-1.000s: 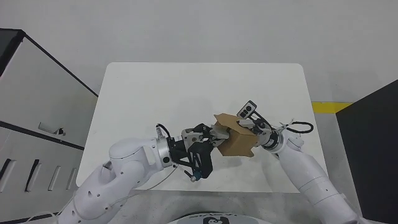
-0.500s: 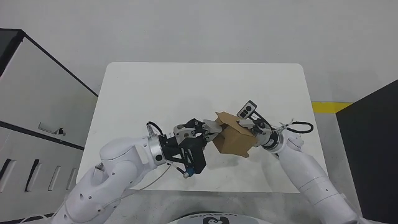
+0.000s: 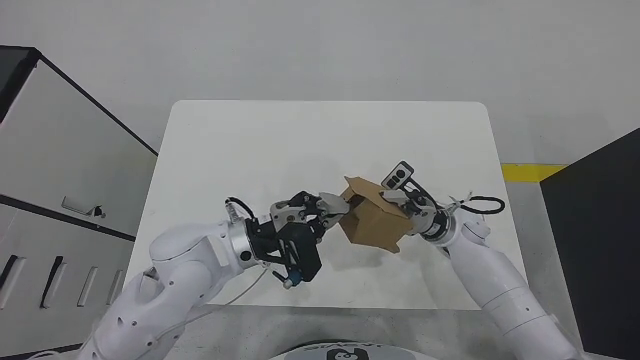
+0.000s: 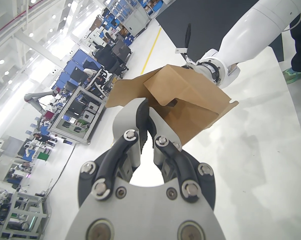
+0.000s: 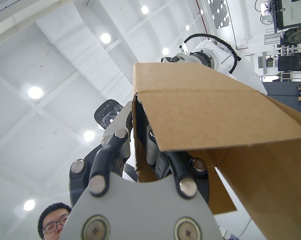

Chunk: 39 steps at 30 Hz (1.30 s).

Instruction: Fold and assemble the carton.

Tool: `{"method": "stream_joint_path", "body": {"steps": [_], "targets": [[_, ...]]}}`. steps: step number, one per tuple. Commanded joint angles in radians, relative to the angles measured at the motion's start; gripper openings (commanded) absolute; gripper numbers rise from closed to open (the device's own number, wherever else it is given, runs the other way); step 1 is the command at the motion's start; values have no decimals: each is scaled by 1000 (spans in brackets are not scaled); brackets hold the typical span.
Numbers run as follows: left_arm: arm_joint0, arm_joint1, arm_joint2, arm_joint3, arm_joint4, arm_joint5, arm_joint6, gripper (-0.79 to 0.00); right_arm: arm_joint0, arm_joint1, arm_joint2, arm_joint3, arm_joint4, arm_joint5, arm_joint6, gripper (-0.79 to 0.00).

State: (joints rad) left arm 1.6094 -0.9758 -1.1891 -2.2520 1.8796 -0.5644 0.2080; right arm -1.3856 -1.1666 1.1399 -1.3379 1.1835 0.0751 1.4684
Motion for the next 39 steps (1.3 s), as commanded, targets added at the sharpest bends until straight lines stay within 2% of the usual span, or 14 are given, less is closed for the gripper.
{"method": "stream_joint_path", "body": {"steps": [1, 16, 25, 39], "targets": [[-7, -2, 16, 6, 3, 0, 4, -785, -2, 0, 1, -2, -2, 1, -1, -785], [-67, -13, 106, 31, 45, -4, -36, -785, -5, -2, 5, -3, -19, 6, -5, -785], [-73, -15, 121, 28, 65, 9, -78, -785, -7, -3, 10, 0, -19, 6, -7, -785], [-86, -18, 135, 41, 63, -2, -83, -785, -7, -5, 12, 5, -21, 9, -5, -785]]}}
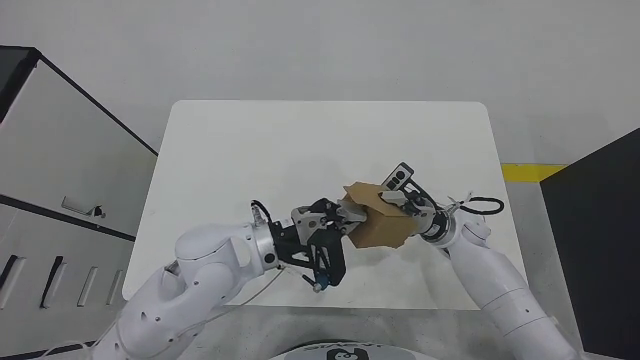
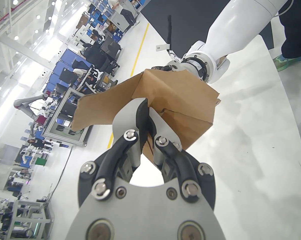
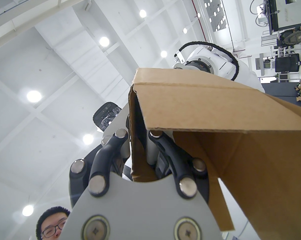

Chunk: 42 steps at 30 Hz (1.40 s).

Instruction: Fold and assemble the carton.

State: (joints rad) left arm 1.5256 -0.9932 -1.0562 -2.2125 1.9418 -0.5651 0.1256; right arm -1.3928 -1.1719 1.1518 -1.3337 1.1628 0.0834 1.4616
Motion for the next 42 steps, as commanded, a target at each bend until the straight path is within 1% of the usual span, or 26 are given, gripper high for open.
{"method": "stream_joint_path", "body": {"steps": [1, 9, 18, 26, 33, 39, 42], "targets": [[-4, -1, 4, 3, 0, -2, -3, -785, 1, 0, 0, 1, 0, 1, 2, -785], [3, 2, -23, -3, -11, 7, -10, -785, 1, -2, 2, 6, 1, 0, 0, -785], [-5, 0, 1, 5, 4, -4, -11, -785, 1, -4, 3, 7, 0, 1, 3, -785], [-1, 1, -10, -2, 0, -3, -15, -785, -2, -5, 4, 6, -2, 0, 1, -785], [-3, 1, -2, 0, 5, -12, -15, -785, -1, -6, 2, 1, -9, 3, 2, -785], [4, 3, -22, -7, -4, -11, -20, -785, 0, -6, 2, 0, -13, 6, 1, -785], [7, 4, -19, -9, -2, -14, -18, -785, -1, -6, 3, -1, -14, 6, 1, -785]]}}
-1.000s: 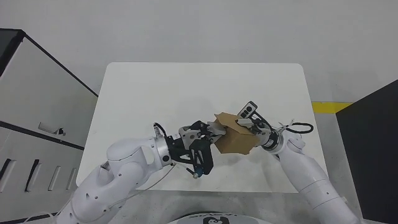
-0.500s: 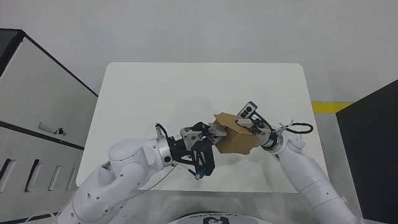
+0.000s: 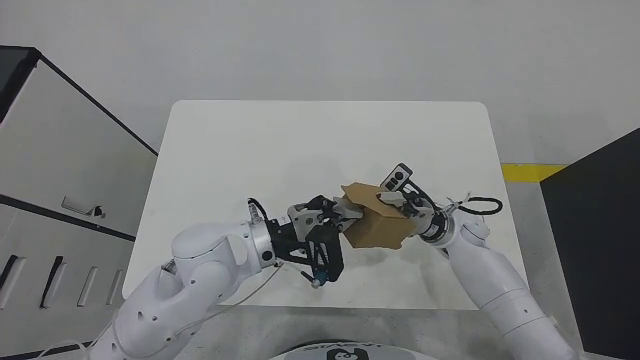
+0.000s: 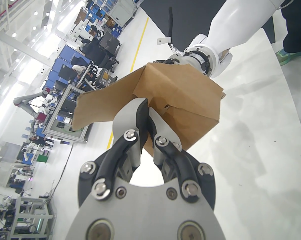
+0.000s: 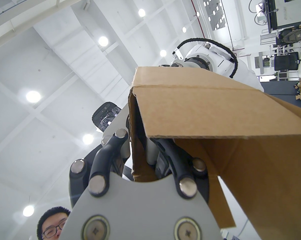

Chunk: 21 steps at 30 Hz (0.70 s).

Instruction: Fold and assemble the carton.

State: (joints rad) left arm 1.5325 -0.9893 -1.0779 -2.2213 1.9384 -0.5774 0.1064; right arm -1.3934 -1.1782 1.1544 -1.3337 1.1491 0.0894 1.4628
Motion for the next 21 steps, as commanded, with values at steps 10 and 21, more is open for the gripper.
{"method": "stream_joint_path", "body": {"steps": [10, 21], "targets": [[-2, 1, 0, -2, 1, -6, 0, -785, 1, -1, 3, -3, -2, 2, -2, -785], [-13, -1, 10, 6, -2, -8, -5, -785, 2, -2, 5, 2, -2, 1, 0, -785]]}}
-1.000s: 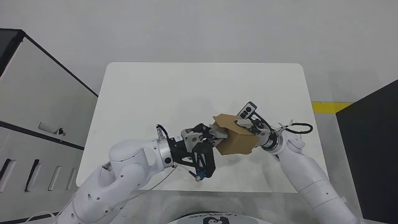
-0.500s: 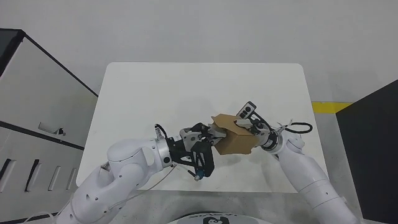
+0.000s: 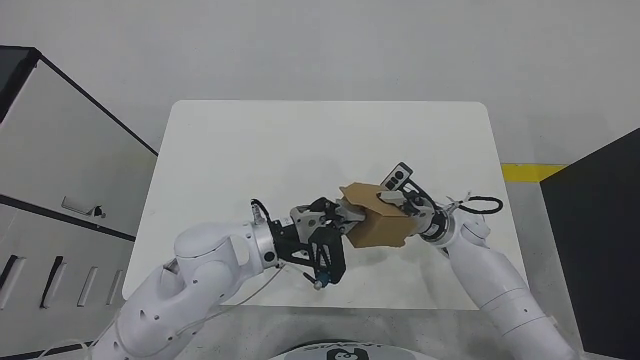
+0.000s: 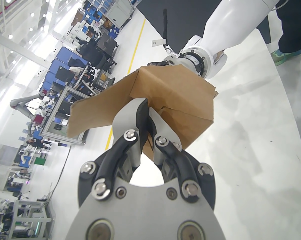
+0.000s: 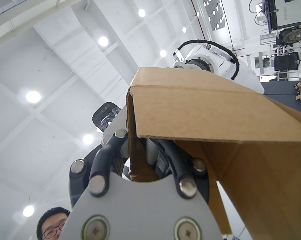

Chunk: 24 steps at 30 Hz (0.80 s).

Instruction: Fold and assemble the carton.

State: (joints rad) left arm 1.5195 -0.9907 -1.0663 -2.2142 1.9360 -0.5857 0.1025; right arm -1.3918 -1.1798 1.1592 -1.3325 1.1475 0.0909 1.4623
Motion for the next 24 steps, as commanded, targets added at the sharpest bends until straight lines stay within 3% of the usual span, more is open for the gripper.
{"method": "stream_joint_path", "body": {"steps": [1, 24], "targets": [[1, 0, -2, -1, 0, 0, -1, -785, 0, 0, 0, 1, 0, 0, 1, -785], [-4, -1, 9, 14, -6, -3, -1, -785, 4, -3, -3, 10, -5, 2, 1, -785]]}}
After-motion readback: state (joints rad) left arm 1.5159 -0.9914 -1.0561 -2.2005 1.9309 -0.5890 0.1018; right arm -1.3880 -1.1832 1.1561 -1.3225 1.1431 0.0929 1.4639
